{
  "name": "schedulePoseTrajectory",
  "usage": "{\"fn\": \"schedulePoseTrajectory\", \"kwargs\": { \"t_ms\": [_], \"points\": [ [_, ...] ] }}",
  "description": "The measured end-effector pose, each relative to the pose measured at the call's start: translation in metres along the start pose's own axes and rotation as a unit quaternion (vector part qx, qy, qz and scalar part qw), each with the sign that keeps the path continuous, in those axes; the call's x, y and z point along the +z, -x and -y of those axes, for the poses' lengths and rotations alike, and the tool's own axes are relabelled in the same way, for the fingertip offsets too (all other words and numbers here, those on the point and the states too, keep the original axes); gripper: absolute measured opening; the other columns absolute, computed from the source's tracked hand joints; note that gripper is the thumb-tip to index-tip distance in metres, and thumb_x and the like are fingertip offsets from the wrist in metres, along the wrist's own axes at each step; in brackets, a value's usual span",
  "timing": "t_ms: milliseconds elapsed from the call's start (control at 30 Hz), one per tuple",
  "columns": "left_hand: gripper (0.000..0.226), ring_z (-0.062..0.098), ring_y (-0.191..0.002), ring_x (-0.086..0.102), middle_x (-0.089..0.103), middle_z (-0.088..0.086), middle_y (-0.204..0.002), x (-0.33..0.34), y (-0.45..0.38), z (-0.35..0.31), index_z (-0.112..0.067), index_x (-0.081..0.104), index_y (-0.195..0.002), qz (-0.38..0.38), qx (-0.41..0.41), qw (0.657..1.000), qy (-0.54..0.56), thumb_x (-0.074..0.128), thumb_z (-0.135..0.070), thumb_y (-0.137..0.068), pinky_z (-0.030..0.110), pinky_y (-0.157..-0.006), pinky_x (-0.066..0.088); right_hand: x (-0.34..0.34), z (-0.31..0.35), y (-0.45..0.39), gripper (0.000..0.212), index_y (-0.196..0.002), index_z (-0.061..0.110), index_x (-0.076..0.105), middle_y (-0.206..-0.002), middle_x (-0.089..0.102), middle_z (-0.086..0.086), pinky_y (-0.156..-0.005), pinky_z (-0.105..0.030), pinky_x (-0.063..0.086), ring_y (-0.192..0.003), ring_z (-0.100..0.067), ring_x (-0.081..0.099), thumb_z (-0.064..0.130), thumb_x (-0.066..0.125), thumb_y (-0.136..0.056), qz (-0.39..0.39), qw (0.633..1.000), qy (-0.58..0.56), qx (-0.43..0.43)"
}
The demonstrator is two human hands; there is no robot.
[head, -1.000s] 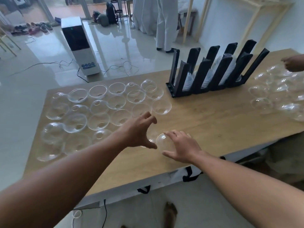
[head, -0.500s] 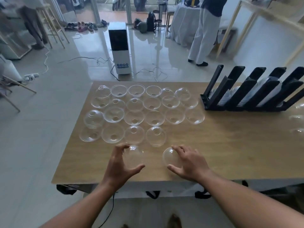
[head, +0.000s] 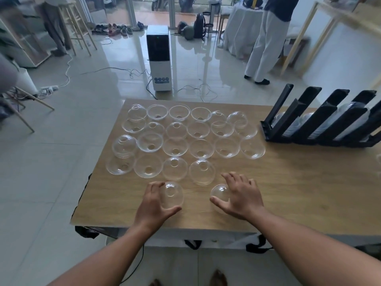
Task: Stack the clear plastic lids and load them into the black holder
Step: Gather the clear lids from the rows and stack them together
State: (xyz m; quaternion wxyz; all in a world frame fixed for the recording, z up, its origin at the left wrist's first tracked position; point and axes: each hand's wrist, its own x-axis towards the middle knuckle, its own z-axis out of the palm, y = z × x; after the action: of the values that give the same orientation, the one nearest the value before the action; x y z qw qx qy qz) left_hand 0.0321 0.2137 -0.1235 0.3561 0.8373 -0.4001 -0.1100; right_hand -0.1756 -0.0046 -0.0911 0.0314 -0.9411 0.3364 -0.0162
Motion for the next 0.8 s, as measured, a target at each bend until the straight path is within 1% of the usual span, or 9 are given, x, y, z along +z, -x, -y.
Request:
{"fn": "schedulePoseTrajectory", "kwargs": {
  "t_ms": [100,200,300,400,500,567,667,733,800],
  "points": [
    [0.094,0.009,-0.112,0.05,0.047,-0.008,-0.125,0.007,0.0,-0.002,-0.018,0.049,-0.134,-0.001,-0.017,1.0,0.002,0.095,-0.048,-0.057,0.029,-0.098,0.049,-0.005,0.015,-0.02,0.091,-0.139,0.027,0.05,-0.131,0.062,0.004,-0.088,-0.043,0.043,-0.116,-0.023,0.058,0.09,0.041,-0.074,-0.023,1.0,-0.02,0.003],
    [0.095,0.008,-0.114,0.048,0.045,-0.009,-0.126,0.011,0.0,-0.005,-0.018,0.048,-0.135,-0.009,-0.032,0.999,-0.003,0.093,-0.05,-0.058,0.031,-0.099,0.049,-0.006,0.034,-0.04,0.093,-0.141,0.027,0.046,-0.136,0.059,0.004,-0.094,-0.043,0.042,-0.121,-0.022,0.054,0.09,0.04,-0.074,-0.001,0.999,-0.045,0.03],
    [0.098,0.008,-0.113,0.048,0.042,-0.011,-0.126,0.011,0.0,-0.009,-0.021,0.046,-0.134,-0.007,-0.045,0.999,0.002,0.092,-0.057,-0.056,0.027,-0.096,0.047,-0.002,0.05,-0.056,0.095,-0.14,0.024,0.046,-0.136,0.059,0.002,-0.098,-0.043,0.042,-0.123,-0.022,0.054,0.091,0.044,-0.073,0.024,0.995,-0.065,0.073],
    [0.095,0.006,-0.112,0.047,0.042,-0.012,-0.125,0.008,0.0,-0.016,-0.023,0.044,-0.134,-0.02,-0.071,0.997,0.012,0.08,-0.071,-0.061,0.023,-0.091,0.043,0.004,0.061,-0.066,0.092,-0.136,0.022,0.049,-0.133,0.061,0.0,-0.098,-0.043,0.04,-0.123,-0.024,0.054,0.089,0.052,-0.072,0.03,0.992,-0.062,0.108],
    [0.081,0.008,-0.118,0.045,0.045,-0.012,-0.126,0.004,-0.006,-0.025,-0.024,0.044,-0.133,-0.048,-0.084,0.995,-0.004,0.063,-0.076,-0.074,0.026,-0.088,0.041,0.007,0.065,-0.073,0.089,-0.134,0.022,0.05,-0.131,0.061,0.0,-0.097,-0.043,0.04,-0.123,-0.025,0.053,0.087,0.055,-0.074,0.027,0.99,-0.05,0.128],
    [0.074,0.012,-0.119,0.045,0.049,-0.008,-0.128,0.002,-0.017,-0.032,-0.021,0.047,-0.13,-0.073,-0.079,0.994,-0.029,0.057,-0.074,-0.079,0.028,-0.088,0.04,0.007,0.063,-0.074,0.087,-0.135,0.024,0.051,-0.131,0.06,0.0,-0.098,-0.043,0.039,-0.123,-0.025,0.052,0.086,0.055,-0.074,0.027,0.988,-0.057,0.137],
    [0.071,0.021,-0.119,0.048,0.056,0.0,-0.128,-0.001,-0.039,-0.045,-0.015,0.053,-0.131,-0.09,-0.071,0.988,-0.104,0.055,-0.068,-0.083,0.034,-0.094,0.043,0.003,0.058,-0.071,0.087,-0.135,0.026,0.053,-0.13,0.06,0.0,-0.098,-0.043,0.039,-0.123,-0.024,0.053,0.087,0.053,-0.074,0.014,0.988,-0.069,0.135],
    [0.07,0.026,-0.119,0.049,0.06,0.003,-0.128,0.0,-0.055,-0.052,-0.013,0.055,-0.133,-0.083,-0.069,0.982,-0.155,0.059,-0.063,-0.084,0.038,-0.098,0.043,-0.003,0.053,-0.066,0.087,-0.133,0.026,0.055,-0.128,0.061,0.001,-0.098,-0.042,0.04,-0.121,-0.023,0.054,0.089,0.05,-0.073,0.003,0.989,-0.071,0.13],
    [0.07,0.028,-0.12,0.047,0.061,0.004,-0.128,0.001,-0.069,-0.055,-0.014,0.054,-0.135,-0.057,-0.064,0.974,-0.21,0.064,-0.06,-0.083,0.038,-0.099,0.04,-0.011,0.047,-0.059,0.089,-0.134,0.027,0.055,-0.129,0.061,0.002,-0.099,-0.043,0.04,-0.122,-0.022,0.054,0.09,0.047,-0.072,0.001,0.99,-0.072,0.123]
  ]
}}
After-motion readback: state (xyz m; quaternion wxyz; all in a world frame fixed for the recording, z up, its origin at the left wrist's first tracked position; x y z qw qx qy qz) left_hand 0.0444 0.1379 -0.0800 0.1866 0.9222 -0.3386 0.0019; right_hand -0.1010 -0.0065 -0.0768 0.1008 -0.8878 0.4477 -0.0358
